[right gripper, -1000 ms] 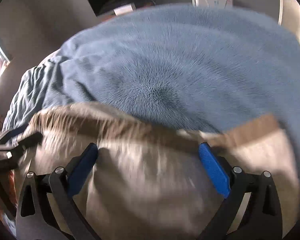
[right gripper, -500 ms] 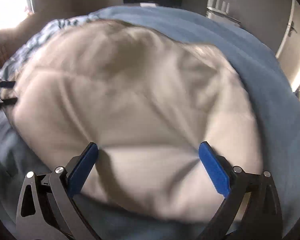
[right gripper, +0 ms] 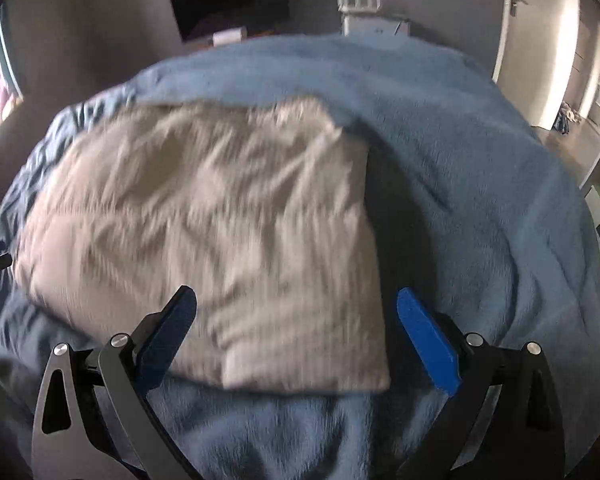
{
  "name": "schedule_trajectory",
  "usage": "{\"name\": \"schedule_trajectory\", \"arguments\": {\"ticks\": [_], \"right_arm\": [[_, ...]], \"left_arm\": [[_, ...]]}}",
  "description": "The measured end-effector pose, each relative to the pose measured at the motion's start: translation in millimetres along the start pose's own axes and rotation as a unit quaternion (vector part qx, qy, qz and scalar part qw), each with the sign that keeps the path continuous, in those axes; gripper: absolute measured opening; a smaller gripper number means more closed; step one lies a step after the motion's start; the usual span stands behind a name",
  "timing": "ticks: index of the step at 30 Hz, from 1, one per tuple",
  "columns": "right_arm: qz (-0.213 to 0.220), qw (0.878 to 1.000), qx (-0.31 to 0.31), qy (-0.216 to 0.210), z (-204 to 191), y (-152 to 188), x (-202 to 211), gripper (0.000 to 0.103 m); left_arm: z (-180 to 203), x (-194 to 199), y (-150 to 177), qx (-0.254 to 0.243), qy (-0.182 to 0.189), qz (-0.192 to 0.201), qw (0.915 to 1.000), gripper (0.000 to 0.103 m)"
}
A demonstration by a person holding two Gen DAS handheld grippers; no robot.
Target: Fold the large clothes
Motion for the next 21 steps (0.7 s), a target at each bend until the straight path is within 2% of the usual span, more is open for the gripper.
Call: {"name": "schedule_trajectory", "arguments": {"ticks": [3, 5, 11, 12, 14, 18, 19, 21], "right_arm": [[0.008, 1.0, -0.014, -0.001, 6.3, -28.9, -20.6, 0.096], [0.008, 1.0, -0.013, 0.0, 12.9, -36.1, -30.7, 0.096], [-0.011, 1.0, 0.01, 0.018, 34.9, -58.9, -72.5, 0.095], [-0.014, 1.0, 0.01, 0.014, 38.8, -65.2, -80.8, 0.095], [-0.026, 1.0, 0.007, 0.002, 45.3, -75.3, -99.2, 0.095], [-0.068, 0.996, 0.015, -0.048, 58.8, -83.6, -126.1, 0.095], [-0.078, 0.995, 0.005, -0.067, 63.1, -82.9, -129.3, 0.095], [-0.1, 0.987, -0.035, -0.119, 75.1, -78.8, -136.0, 0.096]], "left_arm": [[-17.0, -14.7, -23.2, 0.023, 0.001, -0.001, 0.9997, 0.096], [-26.1, -28.0, -36.3, 0.037, -0.002, 0.0, 0.9993, 0.096], [-58.4, -81.6, -60.3, 0.123, 0.027, -0.03, 0.9916, 0.096], [-60.2, -89.1, -62.4, 0.121, 0.026, -0.037, 0.9917, 0.097], [-60.7, -109.6, -67.9, 0.084, 0.012, -0.053, 0.995, 0.097], [-68.9, -127.9, -80.4, 0.031, 0.001, -0.057, 0.9979, 0.097], [-70.8, -131.7, -81.5, 0.031, 0.017, -0.058, 0.9977, 0.096], [-71.6, -137.1, -79.1, 0.031, 0.071, -0.064, 0.9949, 0.087]]}}
Point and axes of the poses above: each gripper's, at about its wrist camera, not at the fingertips, and x roughly against the way its jaws point, z to its right, y to its underside, the point moved 6 cm from there along -x, roughly the way its jaws point, and after that the axes turned 7 degrees about -y, right-handed, at the moved point
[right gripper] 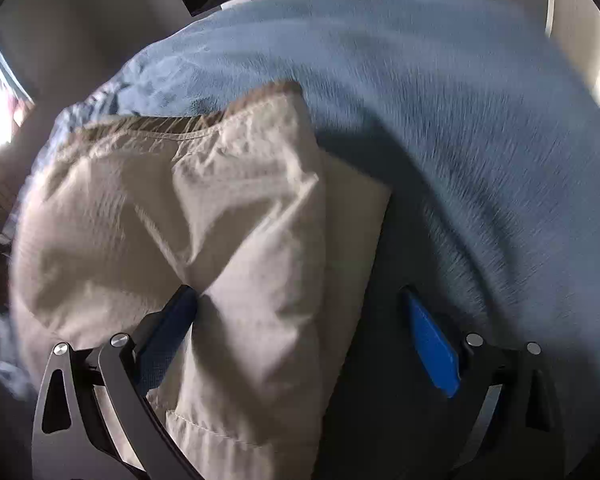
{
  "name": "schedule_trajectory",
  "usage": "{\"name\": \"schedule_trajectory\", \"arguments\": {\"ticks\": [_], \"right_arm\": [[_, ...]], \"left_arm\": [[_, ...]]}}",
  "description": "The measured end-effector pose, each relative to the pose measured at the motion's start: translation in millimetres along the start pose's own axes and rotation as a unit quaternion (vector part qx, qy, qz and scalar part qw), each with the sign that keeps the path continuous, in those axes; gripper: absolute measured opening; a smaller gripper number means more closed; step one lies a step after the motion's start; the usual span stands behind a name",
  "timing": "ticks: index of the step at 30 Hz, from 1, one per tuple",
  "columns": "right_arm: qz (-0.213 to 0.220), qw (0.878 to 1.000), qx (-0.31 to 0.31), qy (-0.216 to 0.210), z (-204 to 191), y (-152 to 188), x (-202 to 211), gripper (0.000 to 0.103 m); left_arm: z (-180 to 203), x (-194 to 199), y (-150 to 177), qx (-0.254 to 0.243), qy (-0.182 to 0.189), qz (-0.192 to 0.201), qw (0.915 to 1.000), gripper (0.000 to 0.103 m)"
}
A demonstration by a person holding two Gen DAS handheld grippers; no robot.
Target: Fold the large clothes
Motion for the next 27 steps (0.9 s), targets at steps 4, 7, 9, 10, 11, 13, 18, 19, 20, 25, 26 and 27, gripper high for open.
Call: {"name": "schedule_trajectory", "arguments": {"ticks": [4, 7, 9, 10, 11, 13, 18, 19, 20, 25, 26, 27], "right_arm": [[-0.018, 0.992, -0.044, -0.121, 14.2, 17.7, -0.6, 0.093], [-0.019, 0.985, -0.025, -0.167, 10.7, 24.9, 8.1, 0.075], [-0.02, 0.983, -0.026, -0.181, 11.0, 22.8, 4.4, 0.073], [-0.017, 0.982, -0.028, -0.184, 10.9, 19.3, 1.6, 0.073], [-0.013, 0.982, -0.031, -0.185, 11.3, 16.3, -0.2, 0.073], [0.0, 0.981, -0.044, -0.19, 11.4, 7.4, -7.8, 0.072], [0.013, 0.976, -0.072, -0.204, 10.1, -8.1, -19.9, 0.051], [0.02, 0.978, -0.067, -0.199, 5.3, -8.7, -18.3, 0.045], [0.026, 0.98, -0.059, -0.189, 1.7, -9.2, -16.4, 0.037], [0.065, 0.995, 0.037, -0.058, -38.1, -0.6, 22.5, 0.015], [0.077, 0.994, 0.066, -0.027, -49.6, 2.8, 33.6, 0.014], [0.087, 0.993, 0.08, -0.014, -57.9, 5.8, 40.7, 0.013]], "left_arm": [[-15.9, -4.5, 16.7, 0.065, 0.12, -0.018, 0.9905, 0.077], [-20.7, -3.4, 26.5, 0.081, 0.177, -0.012, 0.9808, 0.07], [-20.6, -7.0, 24.0, 0.079, 0.193, -0.008, 0.978, 0.07], [-19.6, -9.1, 21.2, 0.08, 0.2, -0.004, 0.9766, 0.069], [-18.2, -10.5, 18.2, 0.081, 0.203, -0.001, 0.9757, 0.069], [-13.8, -17.0, 8.6, 0.087, 0.208, 0.009, 0.9743, 0.069], [-4.8, -30.2, -2.4, 0.1, 0.187, 0.006, 0.9773, 0.064], [-4.6, -29.3, -1.8, 0.106, 0.185, 0.005, 0.977, 0.059], [-2.1, -26.1, -2.2, 0.107, 0.184, 0.007, 0.9771, 0.046], [26.7, 21.2, 1.3, 0.018, 0.116, 0.048, 0.9919, 0.016], [30.1, 28.9, 2.8, 0.007, 0.107, 0.055, 0.9928, 0.014], [32.5, 39.6, 5.2, 0.0, 0.105, 0.063, 0.9925, 0.013]]}}
Point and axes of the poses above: each gripper's, at about its wrist camera, not at the fingertips, and x roughly against the way its jaws point, z to its right, y to its underside, the point moved 6 cm from there along -x, roughly the way its jaws point, and after that the axes turned 7 degrees about -y, right-handed, at the moved point
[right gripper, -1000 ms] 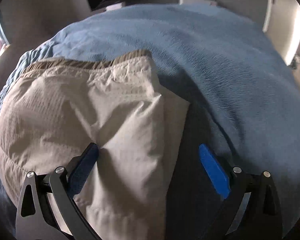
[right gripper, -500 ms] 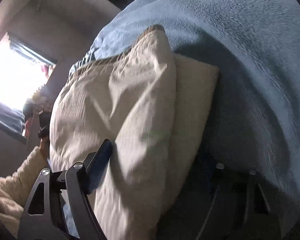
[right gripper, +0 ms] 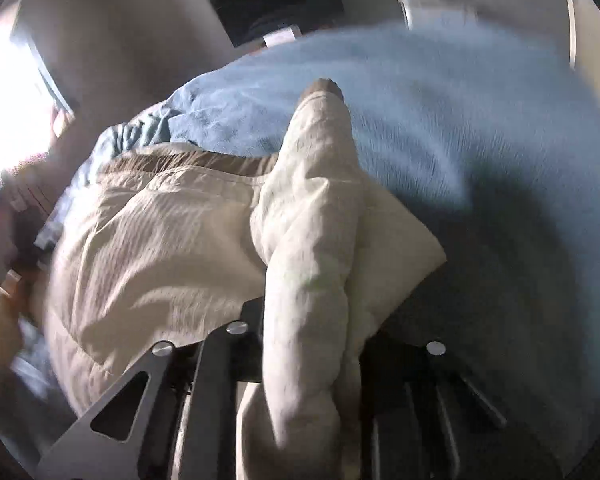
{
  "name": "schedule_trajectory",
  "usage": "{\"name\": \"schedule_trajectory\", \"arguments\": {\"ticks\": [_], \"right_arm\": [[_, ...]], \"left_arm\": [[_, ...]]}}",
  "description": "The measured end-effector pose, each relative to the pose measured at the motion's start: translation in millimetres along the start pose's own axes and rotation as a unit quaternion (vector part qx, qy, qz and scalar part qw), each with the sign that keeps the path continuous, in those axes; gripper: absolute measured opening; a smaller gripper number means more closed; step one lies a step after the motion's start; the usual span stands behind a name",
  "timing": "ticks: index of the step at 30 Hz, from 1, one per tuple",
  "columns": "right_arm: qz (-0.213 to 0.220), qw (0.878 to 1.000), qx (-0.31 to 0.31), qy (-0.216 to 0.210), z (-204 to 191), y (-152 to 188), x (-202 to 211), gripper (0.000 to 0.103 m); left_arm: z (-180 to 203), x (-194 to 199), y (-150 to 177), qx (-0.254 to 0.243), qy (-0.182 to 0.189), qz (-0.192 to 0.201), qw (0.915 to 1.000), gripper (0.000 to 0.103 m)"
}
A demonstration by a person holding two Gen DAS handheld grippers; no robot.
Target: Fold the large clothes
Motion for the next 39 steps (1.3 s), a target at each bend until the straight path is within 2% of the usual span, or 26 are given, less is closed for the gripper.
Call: {"name": "schedule_trajectory", "arguments": {"ticks": [3, 5, 12, 17, 19, 22, 25, 27, 30, 33, 35, 37, 38, 39], "right_arm": [[0.039, 0.999, 0.03, 0.022, -24.5, 5.4, 35.9, 0.011], [0.061, 0.997, 0.038, 0.024, -40.6, 11.6, 62.6, 0.011], [0.115, 0.993, 0.042, 0.002, -79.8, 36.3, 160.6, 0.01], [0.13, 0.991, 0.021, -0.036, -95.0, 42.9, 208.7, 0.01], [0.116, 0.992, -0.002, -0.056, -91.8, 45.4, 211.1, 0.01], [0.082, 0.992, -0.062, -0.073, -68.3, 50.4, 181.0, 0.01], [0.035, 0.993, -0.097, -0.049, -40.6, 62.8, 130.7, 0.01], [0.015, 0.989, -0.142, -0.035, -15.3, 70.8, 96.4, 0.011], [0.009, 0.98, -0.196, -0.03, 17.0, 77.6, 63.1, 0.017], [-0.006, 0.979, -0.205, -0.016, 39.8, 84.6, 40.4, 0.023], [-0.005, 0.974, -0.224, -0.023, 52.4, 89.2, 33.4, 0.026], [-0.006, 0.974, -0.227, -0.025, 52.2, 93.6, 38.0, 0.031], [-0.009, 0.974, -0.224, -0.023, 51.3, 94.3, 39.9, 0.032], [-0.009, 0.974, -0.224, -0.021, 50.4, 93.6, 42.9, 0.035]], "left_arm": [[5.8, 29.9, 3.5, 0.009, 0.014, 0.021, 0.9996, 0.012], [14.3, 63.7, 10.7, 0.01, 0.026, 0.043, 0.9987, 0.011], [54.6, 167.9, 26.1, 0.011, 0.078, 0.1, 0.9919, 0.011], [77.0, 210.3, 31.7, 0.003, 0.1, 0.118, 0.9879, 0.011], [73.7, 206.2, 33.0, 0.005, 0.101, 0.11, 0.9888, 0.011], [60.7, 167.7, 40.6, 0.027, 0.085, 0.067, 0.9938, 0.012], [43.8, 107.8, 52.4, 0.034, 0.042, 0.009, 0.9985, 0.012], [24.5, 69.7, 55.9, 0.06, 0.014, -0.017, 0.998, 0.011], [6.9, 44.3, 54.7, 0.095, 0.029, -0.022, 0.9948, 0.015], [5.2, 28.2, 55.7, 0.074, 0.017, -0.035, 0.9965, 0.021], [2.5, 26.4, 59.7, 0.082, 0.022, -0.038, 0.9957, 0.023], [-0.5, 26.0, 61.6, 0.078, 0.015, -0.034, 0.9963, 0.029], [-1.5, 28.4, 62.7, 0.066, -0.003, -0.03, 0.9974, 0.038], [-1.9, 33.9, 65.2, 0.058, -0.024, -0.027, 0.9976, 0.052]]}}
Point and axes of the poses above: each gripper's, at about its wrist camera, not at the fingertips, and x roughly against the way its jaws point, z to its right, y to its underside, the point moved 6 cm from there along -x, roughly the way its jaws point, and after that the axes turned 7 degrees about -y, right-handed, at the moved point
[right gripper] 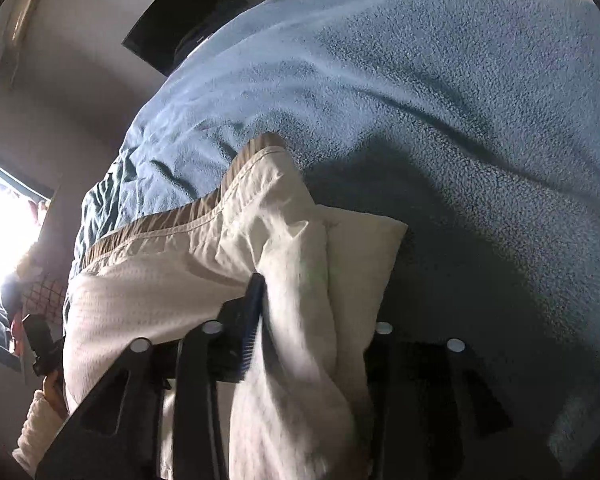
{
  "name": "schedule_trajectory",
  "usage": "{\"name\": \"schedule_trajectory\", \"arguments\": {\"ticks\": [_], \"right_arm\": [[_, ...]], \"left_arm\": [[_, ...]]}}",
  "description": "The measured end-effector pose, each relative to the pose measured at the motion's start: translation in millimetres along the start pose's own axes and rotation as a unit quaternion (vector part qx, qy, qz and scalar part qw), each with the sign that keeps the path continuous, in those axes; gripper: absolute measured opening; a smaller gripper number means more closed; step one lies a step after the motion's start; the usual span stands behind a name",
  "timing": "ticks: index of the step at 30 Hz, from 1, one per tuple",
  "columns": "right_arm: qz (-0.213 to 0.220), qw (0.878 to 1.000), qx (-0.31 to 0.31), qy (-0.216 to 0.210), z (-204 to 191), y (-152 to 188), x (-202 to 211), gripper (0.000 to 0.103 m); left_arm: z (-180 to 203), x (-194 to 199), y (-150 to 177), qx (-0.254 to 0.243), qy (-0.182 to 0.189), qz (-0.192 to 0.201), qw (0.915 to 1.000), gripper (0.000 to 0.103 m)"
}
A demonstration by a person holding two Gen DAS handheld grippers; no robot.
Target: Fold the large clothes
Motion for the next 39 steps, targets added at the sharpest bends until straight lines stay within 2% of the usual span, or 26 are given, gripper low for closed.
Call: {"name": "schedule_trajectory", "arguments": {"ticks": [1, 2, 3, 4, 5, 7, 8, 9, 11, 12, 14, 17, 18, 19, 21, 23, 27, 28, 33, 39], "right_arm": [[0.004, 1.0, 0.002, 0.008, -1.8, -0.2, 5.1, 0.043], [0.008, 1.0, 0.007, 0.025, -2.4, -3.2, 7.6, 0.048], [0.019, 0.997, 0.024, 0.068, -8.1, -1.6, 18.5, 0.059], [0.033, 0.992, 0.054, 0.106, -18.3, 0.8, 31.7, 0.068], [0.049, 0.987, 0.088, 0.129, -32.3, 4.4, 46.2, 0.072], [0.069, 0.976, 0.138, 0.155, -62.5, 11.2, 68.2, 0.086], [0.074, 0.971, 0.16, 0.162, -76.5, 17.8, 77.2, 0.089], [0.073, 0.966, 0.188, 0.159, -97.6, 31.6, 87.2, 0.094], [0.059, 0.966, 0.207, 0.145, -118.5, 51.0, 89.1, 0.095], [0.038, 0.966, 0.215, 0.138, -131.3, 67.4, 85.6, 0.095], [0.006, 0.967, 0.219, 0.13, -146.1, 92.7, 74.4, 0.095], [-0.058, 0.967, 0.224, 0.106, -158.2, 136.6, 46.6, 0.095], [-0.076, 0.964, 0.231, 0.113, -159.0, 145.4, 33.4, 0.095], [-0.076, 0.96, 0.24, 0.125, -159.5, 147.1, 24.3, 0.095], [-0.055, 0.958, 0.25, 0.128, -162.5, 140.5, 14.0, 0.095], [-0.041, 0.963, 0.237, 0.125, -163.0, 126.3, 7.4, 0.095], [-0.039, 0.967, 0.214, 0.132, -163.0, 90.4, -20.8, 0.095], [-0.043, 0.968, 0.21, 0.133, -163.0, 81.2, -30.1, 0.096], [-0.047, 0.97, 0.193, 0.139, -163.9, 32.0, -72.1, 0.097], [-0.052, 0.973, 0.172, 0.145, -158.3, -7.0, -115.1, 0.097]], "left_arm": [[-3.9, 4.4, 0.5, -0.009, -0.03, 0.008, 0.9995, 0.056], [-6.1, 11.3, 1.0, -0.017, -0.043, 0.016, 0.9988, 0.056], [-7.5, 17.8, 1.5, -0.019, -0.049, 0.021, 0.9984, 0.055], [-8.6, 30.3, 1.8, -0.02, -0.064, 0.03, 0.9973, 0.055], [-7.0, 42.0, 1.9, -0.024, -0.078, 0.039, 0.9959, 0.055], [10.0, 67.7, 2.4, -0.04, -0.079, 0.057, 0.9944, 0.056], [25.6, 82.3, 3.5, -0.052, -0.075, 0.068, 0.9935, 0.064], [43.3, 93.7, 5.4, -0.066, -0.08, 0.075, 0.9918, 0.079], [71.0, 103.6, 9.5, -0.092, -0.081, 0.081, 0.9892, 0.089], [85.9, 106.5, 14.6, -0.1, -0.073, 0.079, 0.9891, 0.09], [115.9, 104.8, 34.4, -0.089, -0.061, 0.05, 0.9929, 0.097], [147.5, 81.0, 66.8, -0.081, -0.039, 0.001, 0.9959, 0.096], [154.5, 65.8, 73.6, -0.093, -0.053, -0.014, 0.9941, 0.096], [158.6, 54.1, 76.4, -0.104, -0.063, -0.023, 0.9924, 0.096], [164.0, 32.8, 70.6, -0.125, -0.09, -0.004, 0.9881, 0.097], [164.5, 18.8, 52.3, -0.115, -0.09, 0.009, 0.9893, 0.097], [159.2, -12.5, 18.5, -0.104, -0.093, -0.019, 0.99, 0.097], [156.2, -22.6, 5.1, -0.106, -0.103, -0.025, 0.9888, 0.097], [145.0, -51.0, -38.3, -0.087, -0.12, -0.033, 0.9884, 0.098], [143.0, -75.4, -62.0, -0.092, -0.139, -0.031, 0.9855, 0.098]]}}
Point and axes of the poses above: each gripper's, at about its wrist camera, not at the fingertips, and x roughly against the way its jaws point, z to its right, y to its underside, the point moved 6 cm from there along -x, roughly the way its jaws point, and after that the axes turned 7 degrees about -y, right-handed, at the moved point
